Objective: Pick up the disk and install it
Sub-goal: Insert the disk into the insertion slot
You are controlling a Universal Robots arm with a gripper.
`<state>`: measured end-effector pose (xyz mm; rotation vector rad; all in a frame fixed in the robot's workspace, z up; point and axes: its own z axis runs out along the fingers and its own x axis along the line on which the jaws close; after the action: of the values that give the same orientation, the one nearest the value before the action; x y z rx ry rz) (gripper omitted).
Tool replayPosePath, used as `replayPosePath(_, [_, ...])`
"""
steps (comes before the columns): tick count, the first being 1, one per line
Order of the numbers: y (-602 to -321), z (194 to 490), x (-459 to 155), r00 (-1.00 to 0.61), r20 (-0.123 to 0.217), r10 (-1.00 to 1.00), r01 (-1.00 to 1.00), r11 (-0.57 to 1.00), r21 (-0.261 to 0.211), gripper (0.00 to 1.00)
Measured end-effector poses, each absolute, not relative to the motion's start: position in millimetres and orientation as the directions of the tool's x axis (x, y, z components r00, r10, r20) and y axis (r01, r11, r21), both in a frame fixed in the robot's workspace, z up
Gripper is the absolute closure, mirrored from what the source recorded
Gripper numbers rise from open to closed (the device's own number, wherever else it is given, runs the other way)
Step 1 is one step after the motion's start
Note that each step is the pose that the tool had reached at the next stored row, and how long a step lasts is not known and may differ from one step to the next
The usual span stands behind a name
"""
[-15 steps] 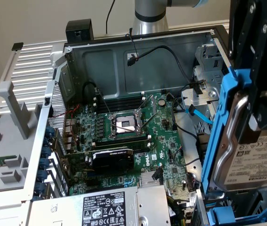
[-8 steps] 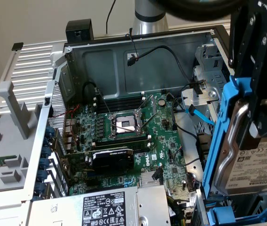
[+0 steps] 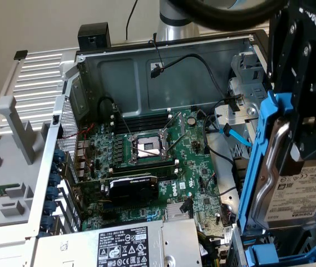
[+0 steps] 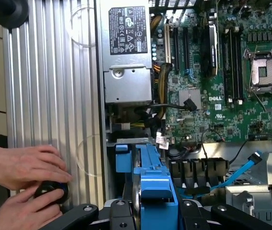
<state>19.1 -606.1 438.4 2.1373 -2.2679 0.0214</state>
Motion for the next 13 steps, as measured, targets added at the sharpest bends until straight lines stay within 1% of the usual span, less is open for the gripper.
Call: replayPosePath(13, [-605.9,435.8,20.9,-0.034,0.028,-0.999,-0.999,0.034,0.007,0.63])
